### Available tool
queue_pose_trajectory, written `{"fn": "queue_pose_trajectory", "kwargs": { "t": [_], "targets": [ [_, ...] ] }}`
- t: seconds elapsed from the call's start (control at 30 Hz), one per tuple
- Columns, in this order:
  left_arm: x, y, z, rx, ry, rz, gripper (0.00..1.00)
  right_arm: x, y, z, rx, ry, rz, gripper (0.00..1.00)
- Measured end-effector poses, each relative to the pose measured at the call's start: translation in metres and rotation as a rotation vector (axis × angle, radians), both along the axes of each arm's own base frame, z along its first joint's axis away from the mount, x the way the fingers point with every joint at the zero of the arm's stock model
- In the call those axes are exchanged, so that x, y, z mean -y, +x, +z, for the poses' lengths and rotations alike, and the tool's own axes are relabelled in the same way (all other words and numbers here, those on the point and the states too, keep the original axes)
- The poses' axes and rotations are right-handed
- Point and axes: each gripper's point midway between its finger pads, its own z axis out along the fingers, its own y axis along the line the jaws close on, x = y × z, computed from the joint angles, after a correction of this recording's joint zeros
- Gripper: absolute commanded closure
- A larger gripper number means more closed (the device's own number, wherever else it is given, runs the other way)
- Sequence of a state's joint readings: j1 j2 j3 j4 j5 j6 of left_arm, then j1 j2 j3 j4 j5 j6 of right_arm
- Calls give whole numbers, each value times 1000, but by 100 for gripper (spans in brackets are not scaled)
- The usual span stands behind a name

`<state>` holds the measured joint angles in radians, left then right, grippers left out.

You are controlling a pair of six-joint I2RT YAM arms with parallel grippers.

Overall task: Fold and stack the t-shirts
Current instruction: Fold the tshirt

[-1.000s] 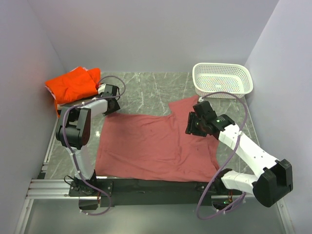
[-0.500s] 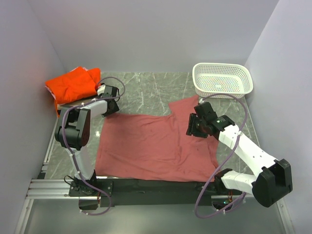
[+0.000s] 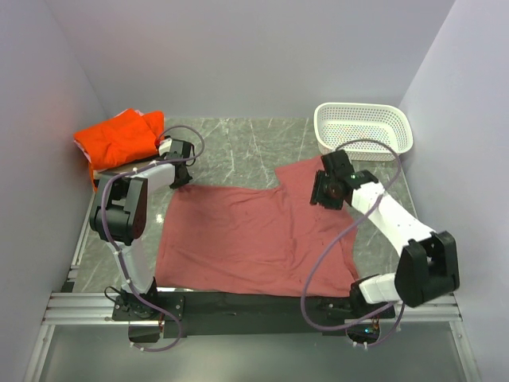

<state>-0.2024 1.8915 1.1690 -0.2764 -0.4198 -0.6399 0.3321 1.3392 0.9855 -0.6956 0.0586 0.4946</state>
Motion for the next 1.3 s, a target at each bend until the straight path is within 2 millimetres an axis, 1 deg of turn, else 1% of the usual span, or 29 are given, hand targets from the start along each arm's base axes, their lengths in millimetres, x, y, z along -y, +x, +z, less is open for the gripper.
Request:
{"fn": "queue_pose_trajectory", "kwargs": {
  "t": [0.13,0.2,0.27,0.4,0.5,0.7,0.8,0.9,1.0,1.1,1.2,1.3],
  "targets": [
    [-1,0,1,3,4,2,98,15,42,9,42,-44,-51,46],
    [-1,0,1,3,6,2,99,20,66,12,63,-60,-65,46],
    [0,0,1,3,6,2,99,26,89,10,77,-78,-74,47],
    [0,0,1,2,6,1,99,37,128,-3,73,-114,-83,48],
    [0,0,1,0,5,0,100,41,154,-15,68,-128,-84,49],
    [0,-2,1,-7,5,-1,100,41,196,-38,67,-148,-64,50],
    [0,-2,2,-11,5,-1,99,38,217,-45,81,-151,-58,50],
    [0,-3,1,-13,6,-1,100,37,232,-48,90,-162,-54,50],
    [0,-2,2,-14,5,-3,99,40,241,-51,91,-187,-53,50],
    [1,-3,1,-17,3,-8,99,44,252,-47,104,-210,-56,50],
    [1,-3,2,-18,4,-11,99,46,254,-47,93,-231,-54,50],
    [1,-3,2,-18,5,-12,99,49,251,-51,72,-249,-56,50]
  ]
}}
